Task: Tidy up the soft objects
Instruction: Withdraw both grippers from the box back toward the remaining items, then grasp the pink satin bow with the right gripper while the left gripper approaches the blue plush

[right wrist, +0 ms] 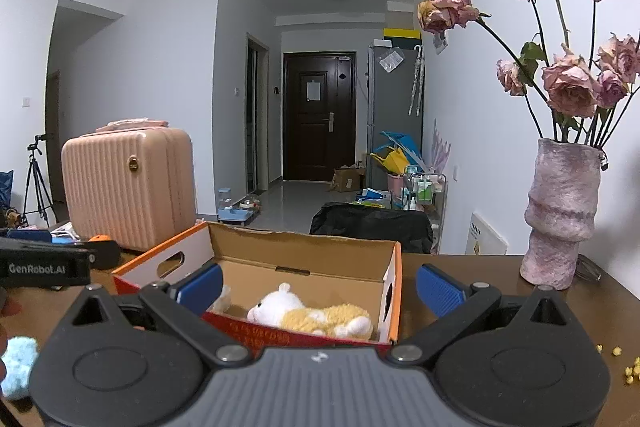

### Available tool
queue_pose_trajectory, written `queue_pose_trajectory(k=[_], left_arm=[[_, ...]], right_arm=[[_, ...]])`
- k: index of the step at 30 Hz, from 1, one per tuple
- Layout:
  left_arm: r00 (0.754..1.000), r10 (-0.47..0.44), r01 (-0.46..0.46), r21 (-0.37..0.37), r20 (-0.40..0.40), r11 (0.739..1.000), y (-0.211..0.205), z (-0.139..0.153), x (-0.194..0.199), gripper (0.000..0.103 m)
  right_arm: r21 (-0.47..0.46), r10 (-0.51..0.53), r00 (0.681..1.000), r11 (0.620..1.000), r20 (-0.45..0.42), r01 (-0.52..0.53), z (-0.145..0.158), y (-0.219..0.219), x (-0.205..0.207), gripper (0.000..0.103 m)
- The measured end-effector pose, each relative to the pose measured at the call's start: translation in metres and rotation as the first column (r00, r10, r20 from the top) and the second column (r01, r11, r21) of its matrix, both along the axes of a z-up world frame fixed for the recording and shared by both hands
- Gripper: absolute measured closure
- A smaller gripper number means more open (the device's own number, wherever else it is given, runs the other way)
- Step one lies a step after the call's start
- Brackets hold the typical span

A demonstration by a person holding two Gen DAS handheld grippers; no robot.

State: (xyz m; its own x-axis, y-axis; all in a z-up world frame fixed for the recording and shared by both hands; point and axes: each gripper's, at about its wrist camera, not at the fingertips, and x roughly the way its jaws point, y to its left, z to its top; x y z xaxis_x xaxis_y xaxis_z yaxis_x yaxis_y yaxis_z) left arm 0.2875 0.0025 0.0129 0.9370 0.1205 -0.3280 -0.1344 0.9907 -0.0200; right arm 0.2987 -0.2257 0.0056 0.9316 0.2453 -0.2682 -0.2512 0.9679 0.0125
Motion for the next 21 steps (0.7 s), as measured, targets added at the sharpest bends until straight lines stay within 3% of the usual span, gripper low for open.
queue_pose_trajectory(k=[21], left_arm=[[0.999, -0.043, 0.043, 0.012, -0.005, 0.999, 0.014, -0.016, -0.080, 0.000]], right_arm=[[-0.067, 0.014, 1.000, 0.998, -0.012, -0.015, -0.031, 0.003, -0.081, 0.000]])
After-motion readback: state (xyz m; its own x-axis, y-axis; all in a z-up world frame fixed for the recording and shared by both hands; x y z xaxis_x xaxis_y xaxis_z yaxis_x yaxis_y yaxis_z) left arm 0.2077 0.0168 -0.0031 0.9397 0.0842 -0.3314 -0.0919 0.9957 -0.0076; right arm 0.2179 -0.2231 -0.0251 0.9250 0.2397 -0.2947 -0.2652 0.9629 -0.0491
